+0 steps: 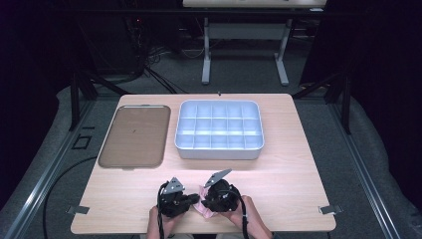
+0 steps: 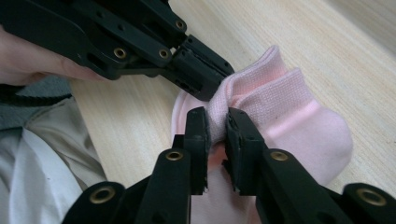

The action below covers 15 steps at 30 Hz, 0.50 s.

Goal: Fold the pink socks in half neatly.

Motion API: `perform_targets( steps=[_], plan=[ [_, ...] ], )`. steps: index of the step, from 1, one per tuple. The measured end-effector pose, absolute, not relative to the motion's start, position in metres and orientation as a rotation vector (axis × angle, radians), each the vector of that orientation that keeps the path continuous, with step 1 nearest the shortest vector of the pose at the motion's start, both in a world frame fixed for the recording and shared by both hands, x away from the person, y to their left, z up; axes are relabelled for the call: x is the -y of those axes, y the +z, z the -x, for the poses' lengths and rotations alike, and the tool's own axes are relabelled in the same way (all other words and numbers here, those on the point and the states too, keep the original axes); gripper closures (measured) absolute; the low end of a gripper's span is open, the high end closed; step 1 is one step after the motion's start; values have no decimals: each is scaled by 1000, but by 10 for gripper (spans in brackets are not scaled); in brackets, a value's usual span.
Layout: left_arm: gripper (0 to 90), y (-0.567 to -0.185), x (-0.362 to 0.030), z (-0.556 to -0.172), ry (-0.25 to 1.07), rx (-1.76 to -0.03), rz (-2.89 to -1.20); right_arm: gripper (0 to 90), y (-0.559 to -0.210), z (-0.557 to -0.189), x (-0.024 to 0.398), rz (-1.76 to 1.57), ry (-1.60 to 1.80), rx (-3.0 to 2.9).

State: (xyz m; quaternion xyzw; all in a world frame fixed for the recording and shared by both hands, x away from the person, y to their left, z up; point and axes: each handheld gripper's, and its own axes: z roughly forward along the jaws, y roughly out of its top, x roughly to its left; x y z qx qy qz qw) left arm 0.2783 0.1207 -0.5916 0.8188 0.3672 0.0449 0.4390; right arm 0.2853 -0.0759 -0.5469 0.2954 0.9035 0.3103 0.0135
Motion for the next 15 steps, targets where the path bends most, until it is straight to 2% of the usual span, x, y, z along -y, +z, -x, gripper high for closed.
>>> perform_targets(
  steps=[3, 8, 15],
  plan=[
    [862, -592, -121, -278, 112, -912, -2035, 619, -547, -286, 76, -906, 964, -2835],
    [862, -591, -121, -278, 114, -915, -2036, 520, -539, -281, 83, -868, 1027, -2813],
    [862, -592, -121, -278, 112, -913, -2033, 534, -527, -283, 105, -905, 1001, -2714]
  ],
)
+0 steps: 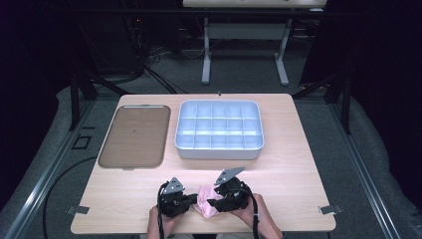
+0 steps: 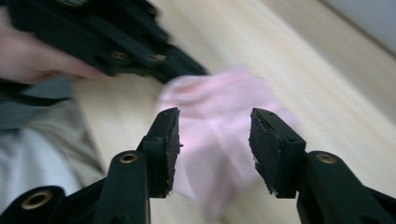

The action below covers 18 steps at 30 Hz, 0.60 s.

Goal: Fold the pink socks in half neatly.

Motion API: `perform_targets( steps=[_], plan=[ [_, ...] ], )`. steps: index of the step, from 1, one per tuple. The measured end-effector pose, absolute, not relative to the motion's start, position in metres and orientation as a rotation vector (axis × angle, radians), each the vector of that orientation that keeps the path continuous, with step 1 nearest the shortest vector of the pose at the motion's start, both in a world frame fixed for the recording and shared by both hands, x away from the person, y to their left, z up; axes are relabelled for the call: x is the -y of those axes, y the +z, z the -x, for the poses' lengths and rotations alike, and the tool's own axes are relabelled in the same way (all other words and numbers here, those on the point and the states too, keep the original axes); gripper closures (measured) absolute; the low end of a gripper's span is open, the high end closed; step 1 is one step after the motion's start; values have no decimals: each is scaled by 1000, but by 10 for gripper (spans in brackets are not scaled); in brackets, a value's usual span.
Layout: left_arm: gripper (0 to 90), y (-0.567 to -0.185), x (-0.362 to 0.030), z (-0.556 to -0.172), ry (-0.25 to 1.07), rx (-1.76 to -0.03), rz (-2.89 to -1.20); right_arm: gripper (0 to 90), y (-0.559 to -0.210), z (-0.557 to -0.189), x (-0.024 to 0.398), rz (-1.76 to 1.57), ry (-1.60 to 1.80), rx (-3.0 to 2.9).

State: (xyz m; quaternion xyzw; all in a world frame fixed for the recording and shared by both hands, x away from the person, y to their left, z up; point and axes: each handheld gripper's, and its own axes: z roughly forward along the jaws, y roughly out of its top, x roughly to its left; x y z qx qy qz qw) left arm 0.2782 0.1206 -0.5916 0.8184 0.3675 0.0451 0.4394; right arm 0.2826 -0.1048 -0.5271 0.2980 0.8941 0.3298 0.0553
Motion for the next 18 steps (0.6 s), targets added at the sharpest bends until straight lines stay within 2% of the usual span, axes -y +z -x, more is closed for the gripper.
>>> perform_targets(
  steps=[10, 18],
  plan=[
    [862, -592, -121, -278, 111, -911, -2035, 621, -550, -294, 88, -823, 842, -2765],
    [862, -592, -121, -279, 109, -911, -2036, 631, -548, -299, 90, -834, 899, -2768]
  ],
)
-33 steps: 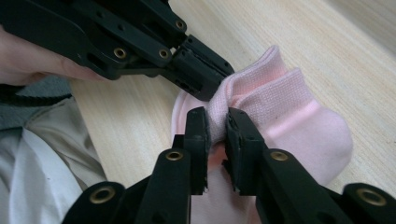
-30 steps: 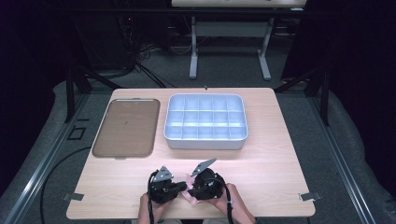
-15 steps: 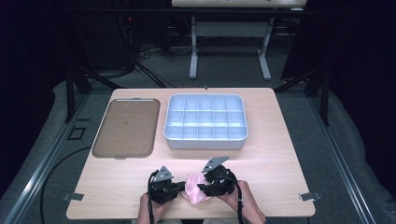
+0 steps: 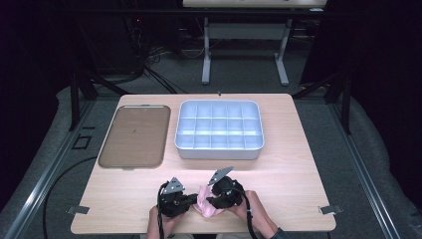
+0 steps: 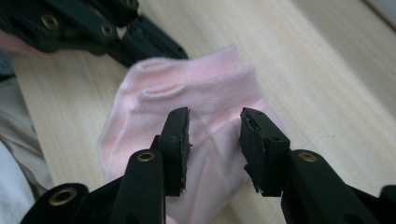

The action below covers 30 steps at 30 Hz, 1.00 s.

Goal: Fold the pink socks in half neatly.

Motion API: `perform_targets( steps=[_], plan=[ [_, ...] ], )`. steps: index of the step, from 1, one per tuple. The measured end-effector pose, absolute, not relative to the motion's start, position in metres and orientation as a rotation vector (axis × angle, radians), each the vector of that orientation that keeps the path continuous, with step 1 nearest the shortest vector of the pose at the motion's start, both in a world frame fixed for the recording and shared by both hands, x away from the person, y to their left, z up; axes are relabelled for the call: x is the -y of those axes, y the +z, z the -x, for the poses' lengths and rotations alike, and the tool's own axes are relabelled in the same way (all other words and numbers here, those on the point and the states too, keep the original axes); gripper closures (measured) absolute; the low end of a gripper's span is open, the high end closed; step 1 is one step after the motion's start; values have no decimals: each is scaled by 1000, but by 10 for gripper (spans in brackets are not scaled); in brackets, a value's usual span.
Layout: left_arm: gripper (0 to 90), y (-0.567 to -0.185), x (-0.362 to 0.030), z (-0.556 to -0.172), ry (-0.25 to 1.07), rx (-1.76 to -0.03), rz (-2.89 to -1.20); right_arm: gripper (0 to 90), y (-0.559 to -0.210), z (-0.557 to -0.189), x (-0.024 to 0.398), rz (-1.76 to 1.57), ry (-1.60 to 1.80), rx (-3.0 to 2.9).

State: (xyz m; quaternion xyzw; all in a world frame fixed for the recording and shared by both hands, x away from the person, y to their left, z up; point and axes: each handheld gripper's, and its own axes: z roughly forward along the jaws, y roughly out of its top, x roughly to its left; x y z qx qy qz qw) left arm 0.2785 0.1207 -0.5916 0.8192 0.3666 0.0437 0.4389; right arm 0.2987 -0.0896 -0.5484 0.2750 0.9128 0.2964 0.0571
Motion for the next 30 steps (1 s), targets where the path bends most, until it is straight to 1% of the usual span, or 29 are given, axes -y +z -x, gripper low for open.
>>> perform_targets(
  steps=[3, 7, 9, 13, 14, 16, 24, 30],
  plan=[
    [862, -592, -120, -278, 114, -913, -2037, 636, -546, -300, 89, -823, 906, -2770],
    [862, -592, -121, -278, 109, -910, -2035, 656, -555, -299, 80, -786, 870, -2785],
    [861, -592, -121, -279, 105, -910, -2037, 693, -556, -299, 80, -787, 860, -2786],
    [861, -592, -121, -278, 109, -910, -2035, 799, -559, -298, 79, -781, 857, -2769],
    [861, -592, -121, -278, 110, -910, -2035, 840, -559, -297, 80, -784, 861, -2765],
    [861, -592, -120, -278, 118, -914, -2035, 861, -560, -297, 81, -795, 882, -2752],
    [860, -592, -120, -278, 115, -913, -2034, 873, -554, -294, 90, -827, 951, -2734],
    [860, -592, -120, -278, 109, -911, -2034, 873, -541, -292, 94, -813, 1030, -2727]
  ],
)
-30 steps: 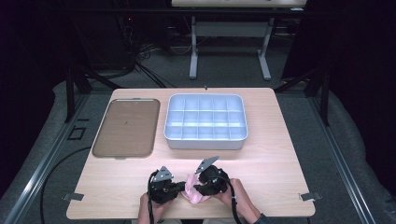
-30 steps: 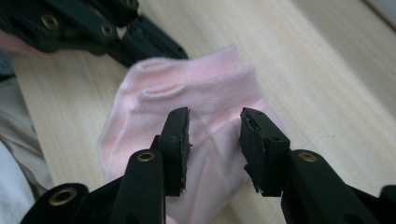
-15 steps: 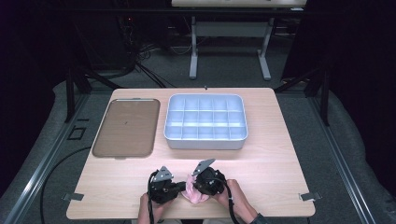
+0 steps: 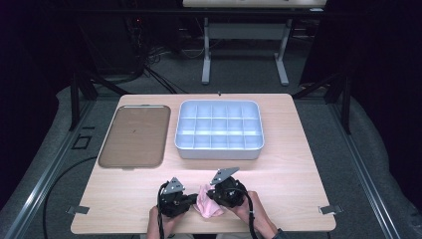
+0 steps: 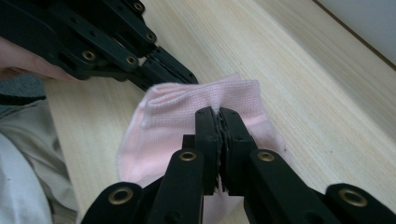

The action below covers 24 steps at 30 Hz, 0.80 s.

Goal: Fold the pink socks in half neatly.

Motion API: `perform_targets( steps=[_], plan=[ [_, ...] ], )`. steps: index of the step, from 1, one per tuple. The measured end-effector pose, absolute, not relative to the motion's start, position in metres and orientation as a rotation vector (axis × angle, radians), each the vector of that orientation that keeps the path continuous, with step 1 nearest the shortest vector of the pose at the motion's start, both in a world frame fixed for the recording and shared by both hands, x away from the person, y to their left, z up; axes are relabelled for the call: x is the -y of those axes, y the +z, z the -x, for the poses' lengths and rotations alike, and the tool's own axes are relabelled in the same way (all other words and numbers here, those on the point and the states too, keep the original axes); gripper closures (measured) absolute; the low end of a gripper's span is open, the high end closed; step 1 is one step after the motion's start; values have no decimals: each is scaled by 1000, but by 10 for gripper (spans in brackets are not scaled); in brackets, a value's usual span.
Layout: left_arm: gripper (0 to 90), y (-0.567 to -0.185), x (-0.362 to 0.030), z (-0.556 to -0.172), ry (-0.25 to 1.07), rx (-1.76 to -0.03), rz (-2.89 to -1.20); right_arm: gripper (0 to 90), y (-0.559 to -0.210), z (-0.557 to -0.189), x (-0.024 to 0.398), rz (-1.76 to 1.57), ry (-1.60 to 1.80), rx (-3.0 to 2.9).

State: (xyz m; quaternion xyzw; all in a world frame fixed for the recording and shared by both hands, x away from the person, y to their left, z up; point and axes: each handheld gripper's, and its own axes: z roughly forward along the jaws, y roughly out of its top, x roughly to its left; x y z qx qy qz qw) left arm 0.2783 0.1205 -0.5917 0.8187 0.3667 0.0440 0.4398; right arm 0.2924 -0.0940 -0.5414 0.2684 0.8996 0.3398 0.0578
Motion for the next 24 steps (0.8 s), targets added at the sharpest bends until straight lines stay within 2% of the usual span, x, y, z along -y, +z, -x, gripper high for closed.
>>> perform_targets(
  steps=[14, 19, 24],
  plan=[
    [860, -592, -120, -278, 117, -915, -2035, 858, -554, -295, 77, -791, 999, -2775],
    [860, -592, -120, -278, 115, -912, -2035, 758, -553, -296, 80, -796, 1014, -2775],
    [860, -592, -120, -278, 114, -912, -2034, 719, -543, -296, 97, -803, 1144, -2757]
  ],
)
